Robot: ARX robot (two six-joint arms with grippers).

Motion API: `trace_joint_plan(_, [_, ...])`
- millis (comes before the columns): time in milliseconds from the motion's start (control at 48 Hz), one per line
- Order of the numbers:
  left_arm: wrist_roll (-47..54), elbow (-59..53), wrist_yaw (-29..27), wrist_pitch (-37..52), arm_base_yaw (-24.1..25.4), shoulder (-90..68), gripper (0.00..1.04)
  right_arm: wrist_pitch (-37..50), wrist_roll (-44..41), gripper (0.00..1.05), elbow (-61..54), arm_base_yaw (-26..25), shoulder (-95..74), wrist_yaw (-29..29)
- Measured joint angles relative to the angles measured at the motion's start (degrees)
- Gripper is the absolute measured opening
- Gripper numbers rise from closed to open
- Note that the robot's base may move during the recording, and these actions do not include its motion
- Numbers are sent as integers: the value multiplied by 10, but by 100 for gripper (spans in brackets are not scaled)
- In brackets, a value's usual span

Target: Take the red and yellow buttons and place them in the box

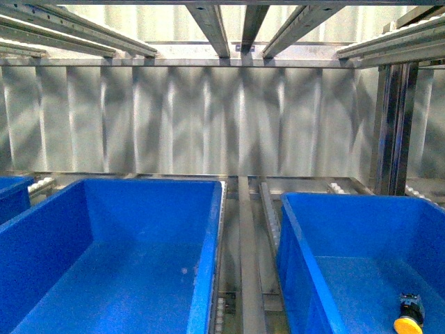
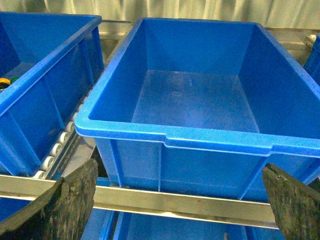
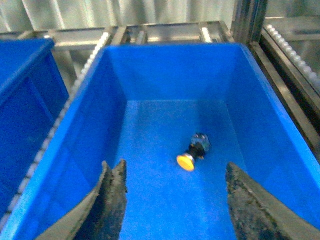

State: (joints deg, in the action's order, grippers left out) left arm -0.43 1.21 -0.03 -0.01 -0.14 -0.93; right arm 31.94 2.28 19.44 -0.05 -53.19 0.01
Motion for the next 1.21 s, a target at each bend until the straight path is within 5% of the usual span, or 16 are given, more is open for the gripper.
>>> trace_joint_plan(313, [0,0,0,0,0,0,97,-7,-17,3,-93,0,113,0])
trace_joint_plan(1209, [0,0,0,0,0,0,97,-118,-19,3,-182,0,330,0])
